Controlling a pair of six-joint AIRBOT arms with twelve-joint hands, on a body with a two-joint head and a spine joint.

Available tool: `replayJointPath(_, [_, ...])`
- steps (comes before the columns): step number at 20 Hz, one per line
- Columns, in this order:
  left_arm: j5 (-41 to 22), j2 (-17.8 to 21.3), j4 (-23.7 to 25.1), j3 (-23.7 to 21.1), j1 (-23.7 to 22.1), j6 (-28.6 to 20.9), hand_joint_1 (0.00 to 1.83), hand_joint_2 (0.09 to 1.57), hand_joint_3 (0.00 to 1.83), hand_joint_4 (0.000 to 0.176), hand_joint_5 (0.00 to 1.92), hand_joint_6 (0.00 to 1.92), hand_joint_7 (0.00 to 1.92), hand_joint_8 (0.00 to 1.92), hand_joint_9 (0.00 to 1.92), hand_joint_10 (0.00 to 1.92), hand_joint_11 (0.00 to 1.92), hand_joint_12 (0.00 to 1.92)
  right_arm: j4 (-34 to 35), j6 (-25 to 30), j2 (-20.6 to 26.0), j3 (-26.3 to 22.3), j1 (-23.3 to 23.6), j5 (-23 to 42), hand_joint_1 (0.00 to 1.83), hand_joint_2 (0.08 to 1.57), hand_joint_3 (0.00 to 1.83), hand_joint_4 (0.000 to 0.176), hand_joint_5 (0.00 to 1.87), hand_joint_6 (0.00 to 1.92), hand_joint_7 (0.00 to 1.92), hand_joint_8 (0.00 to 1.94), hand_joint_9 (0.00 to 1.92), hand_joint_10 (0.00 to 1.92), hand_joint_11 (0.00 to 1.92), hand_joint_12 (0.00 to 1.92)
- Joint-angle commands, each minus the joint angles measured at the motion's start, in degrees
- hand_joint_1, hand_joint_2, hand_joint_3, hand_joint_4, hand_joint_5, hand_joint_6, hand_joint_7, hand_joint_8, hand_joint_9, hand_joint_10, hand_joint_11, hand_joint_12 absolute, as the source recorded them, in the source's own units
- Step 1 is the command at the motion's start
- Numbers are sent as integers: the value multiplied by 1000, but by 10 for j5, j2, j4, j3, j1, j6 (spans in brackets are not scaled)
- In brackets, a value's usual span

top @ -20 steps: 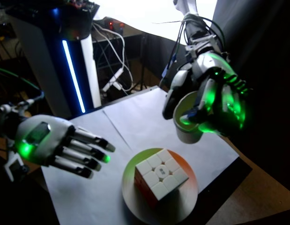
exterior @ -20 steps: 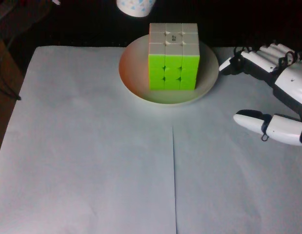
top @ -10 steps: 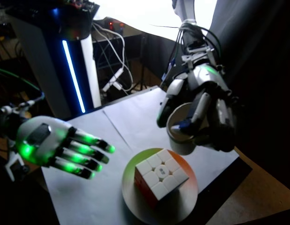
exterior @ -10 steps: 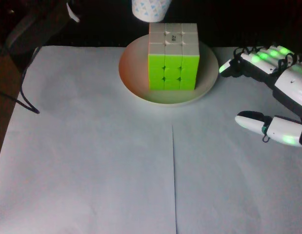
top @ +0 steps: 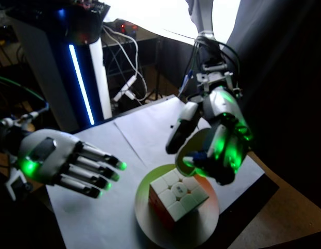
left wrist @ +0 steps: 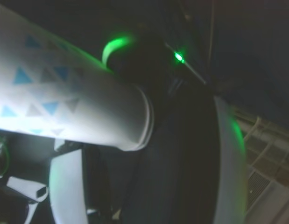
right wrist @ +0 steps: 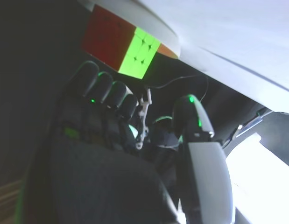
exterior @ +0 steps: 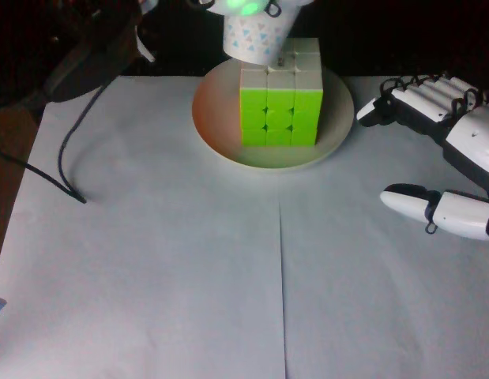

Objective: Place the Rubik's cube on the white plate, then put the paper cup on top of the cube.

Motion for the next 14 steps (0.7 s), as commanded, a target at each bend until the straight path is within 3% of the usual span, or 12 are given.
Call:
replayJointPath(1, [-75, -3, -16, 3, -3, -6, 1001, 1299, 148, 0, 530, 1685, 129, 1745, 129, 1888, 261, 1921, -4, 1, -2, 2, 3, 70, 792, 1193, 0, 21, 0, 988, 9, 1137, 0, 1347, 0, 1564])
replayJointPath(2, [-76, -4, -16, 5, -3, -6, 1185, 1198, 66, 0, 307, 1664, 172, 1645, 171, 1826, 320, 1921, -4, 1, -2, 3, 3, 70, 786, 1220, 6, 45, 0, 974, 23, 1092, 3, 1307, 0, 1558])
replayJointPath(3, [-76, -6, -16, 7, -3, -6, 1236, 1164, 54, 6, 255, 1635, 180, 1611, 165, 1795, 256, 1921, -4, 1, -2, 3, 3, 70, 776, 1227, 6, 43, 0, 979, 46, 1074, 7, 1321, 0, 1589])
replayJointPath(4, [-76, -6, -16, 8, -3, -6, 1285, 1133, 57, 0, 257, 1719, 159, 1715, 157, 1906, 362, 1921, -4, 1, -2, 3, 3, 70, 782, 1231, 4, 6, 0, 976, 58, 1029, 16, 1340, 0, 1690])
replayJointPath(5, [-76, -6, -16, 8, -3, -6, 1320, 1126, 80, 0, 224, 1823, 107, 1870, 174, 1920, 444, 1921, -4, 1, -2, 3, 3, 70, 793, 1235, 4, 0, 0, 966, 65, 1016, 12, 1333, 0, 1666])
replayJointPath(6, [-76, -7, -16, 10, -3, -7, 1324, 935, 459, 0, 257, 1825, 151, 1875, 239, 1921, 466, 1921, -4, 1, -2, 3, 3, 70, 800, 1244, 5, 0, 0, 944, 62, 1015, 19, 1346, 0, 1677])
replayJointPath(7, [-74, -9, -16, 12, -3, -7, 1337, 862, 598, 0, 271, 1858, 143, 1865, 222, 1921, 414, 1921, -4, 1, -2, 3, 3, 70, 790, 1241, 3, 0, 0, 947, 73, 1001, 38, 1331, 0, 1672])
replayJointPath(8, [-73, -10, -16, 14, -3, -7, 1355, 842, 635, 26, 271, 1897, 105, 1820, 164, 1921, 316, 1921, -4, 1, -2, 3, 3, 70, 780, 1238, 1, 0, 0, 932, 103, 924, 51, 1292, 0, 1676])
replayJointPath(9, [-73, -10, -16, 16, -3, -11, 1385, 858, 602, 14, 260, 1920, 66, 1818, 127, 1921, 288, 1921, -4, 1, -2, 3, 3, 71, 794, 1244, 2, 0, 0, 919, 97, 920, 34, 1313, 0, 1655])
replayJointPath(12, [-76, -12, -20, 17, 3, -18, 1342, 835, 697, 28, 239, 1921, 59, 1881, 138, 1921, 325, 1921, -4, 1, -2, 2, 3, 71, 774, 1241, 0, 0, 0, 931, 32, 1061, 0, 1342, 0, 1636])
replayJointPath(13, [-77, -14, -20, 18, 5, -18, 1320, 858, 654, 20, 236, 1919, 84, 1856, 169, 1921, 353, 1921, -4, 1, -2, 2, 3, 71, 794, 1246, 1, 0, 0, 943, 39, 1059, 17, 1332, 0, 1646])
replayJointPath(14, [-76, -15, -20, 19, 6, -18, 1323, 867, 643, 23, 224, 1912, 73, 1844, 156, 1921, 341, 1921, -4, 1, -2, 2, 3, 71, 789, 1251, 3, 0, 0, 938, 37, 1061, 22, 1317, 0, 1617])
